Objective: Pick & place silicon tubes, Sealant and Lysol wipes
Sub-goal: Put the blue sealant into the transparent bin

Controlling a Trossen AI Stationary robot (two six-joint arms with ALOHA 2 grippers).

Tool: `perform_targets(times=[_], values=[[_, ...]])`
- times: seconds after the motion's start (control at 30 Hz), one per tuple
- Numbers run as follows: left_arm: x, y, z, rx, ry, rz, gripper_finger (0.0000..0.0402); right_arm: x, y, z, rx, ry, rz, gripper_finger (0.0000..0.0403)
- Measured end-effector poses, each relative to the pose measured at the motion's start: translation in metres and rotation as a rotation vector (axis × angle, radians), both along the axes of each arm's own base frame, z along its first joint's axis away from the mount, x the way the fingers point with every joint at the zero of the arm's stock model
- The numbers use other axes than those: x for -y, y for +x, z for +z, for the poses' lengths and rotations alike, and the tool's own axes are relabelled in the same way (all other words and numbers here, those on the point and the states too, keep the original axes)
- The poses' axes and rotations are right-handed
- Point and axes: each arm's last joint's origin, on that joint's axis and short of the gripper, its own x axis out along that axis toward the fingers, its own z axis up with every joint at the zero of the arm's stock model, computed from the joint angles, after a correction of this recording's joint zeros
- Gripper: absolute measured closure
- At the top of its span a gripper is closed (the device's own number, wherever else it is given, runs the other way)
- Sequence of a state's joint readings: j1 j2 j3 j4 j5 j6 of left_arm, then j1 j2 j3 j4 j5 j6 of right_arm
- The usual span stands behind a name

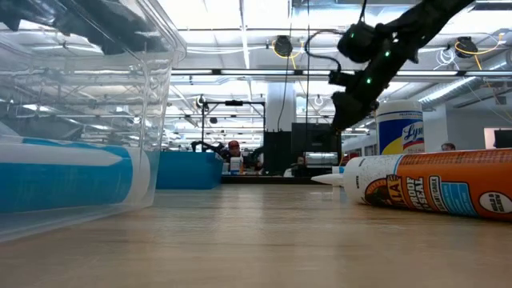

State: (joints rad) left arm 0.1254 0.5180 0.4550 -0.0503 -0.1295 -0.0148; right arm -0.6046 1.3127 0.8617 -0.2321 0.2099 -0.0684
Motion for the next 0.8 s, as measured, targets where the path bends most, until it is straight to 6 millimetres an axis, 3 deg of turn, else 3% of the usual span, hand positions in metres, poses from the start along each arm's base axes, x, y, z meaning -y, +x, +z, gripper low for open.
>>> perform_targets(times=[0.33, 0.53, 0.8], values=[[-0.002, 0.005, -0.013, -0.048, -0.039, 0.015, 0.0118, 0.039, -0.011, -0.044, -0.135, 0.081, -0.254, 0.0145], [-0.002, 0.005, -0.012, -0.047, -0.040, 0.015, 0.0119, 0.041, -0.007, -0.057, -0.145, 0.139, -0.222, 0.0145], [-0.002, 0.005, -0.012, -0.046, -0.042, 0.016, 0.0126, 0.023, 0.007, -0.056, -0.016, 0.333, -0.043, 0.0145]])
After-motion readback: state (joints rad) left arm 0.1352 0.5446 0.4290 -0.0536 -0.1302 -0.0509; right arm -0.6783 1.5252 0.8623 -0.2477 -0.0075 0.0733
